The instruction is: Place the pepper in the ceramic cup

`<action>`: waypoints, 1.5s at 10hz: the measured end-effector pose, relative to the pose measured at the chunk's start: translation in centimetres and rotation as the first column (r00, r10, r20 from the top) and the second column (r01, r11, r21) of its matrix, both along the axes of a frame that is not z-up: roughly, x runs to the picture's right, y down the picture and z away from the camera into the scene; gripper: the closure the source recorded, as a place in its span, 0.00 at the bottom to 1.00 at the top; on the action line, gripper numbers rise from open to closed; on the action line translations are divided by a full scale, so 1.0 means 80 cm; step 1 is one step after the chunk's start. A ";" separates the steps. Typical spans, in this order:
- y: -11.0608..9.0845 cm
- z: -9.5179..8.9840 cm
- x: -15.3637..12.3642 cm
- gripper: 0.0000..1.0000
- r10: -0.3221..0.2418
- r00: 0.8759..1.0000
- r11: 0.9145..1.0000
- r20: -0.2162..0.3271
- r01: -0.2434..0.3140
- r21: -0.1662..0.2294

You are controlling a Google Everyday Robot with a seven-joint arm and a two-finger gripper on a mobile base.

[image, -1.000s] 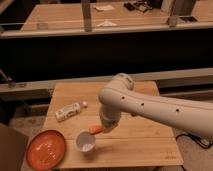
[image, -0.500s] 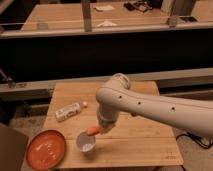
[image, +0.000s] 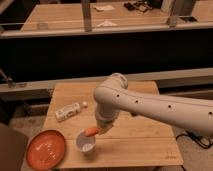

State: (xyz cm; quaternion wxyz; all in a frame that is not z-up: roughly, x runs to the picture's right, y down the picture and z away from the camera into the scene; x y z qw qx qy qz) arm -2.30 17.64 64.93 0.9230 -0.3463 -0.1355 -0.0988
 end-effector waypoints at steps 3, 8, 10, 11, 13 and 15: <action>0.000 0.000 -0.005 0.99 -0.013 1.000 1.000 0.011 0.013 -0.007; -0.001 0.000 -0.008 0.99 -0.024 0.999 1.000 0.026 0.025 -0.013; 0.000 0.000 -0.009 0.99 -0.027 0.999 1.000 0.030 0.027 -0.015; 0.000 0.000 -0.010 0.99 -0.029 0.999 0.999 0.033 0.029 -0.017; 0.000 0.001 -0.013 0.99 -0.033 0.999 0.999 0.042 0.034 -0.018; -0.001 0.000 -0.015 0.99 -0.036 0.998 0.999 0.046 0.037 -0.017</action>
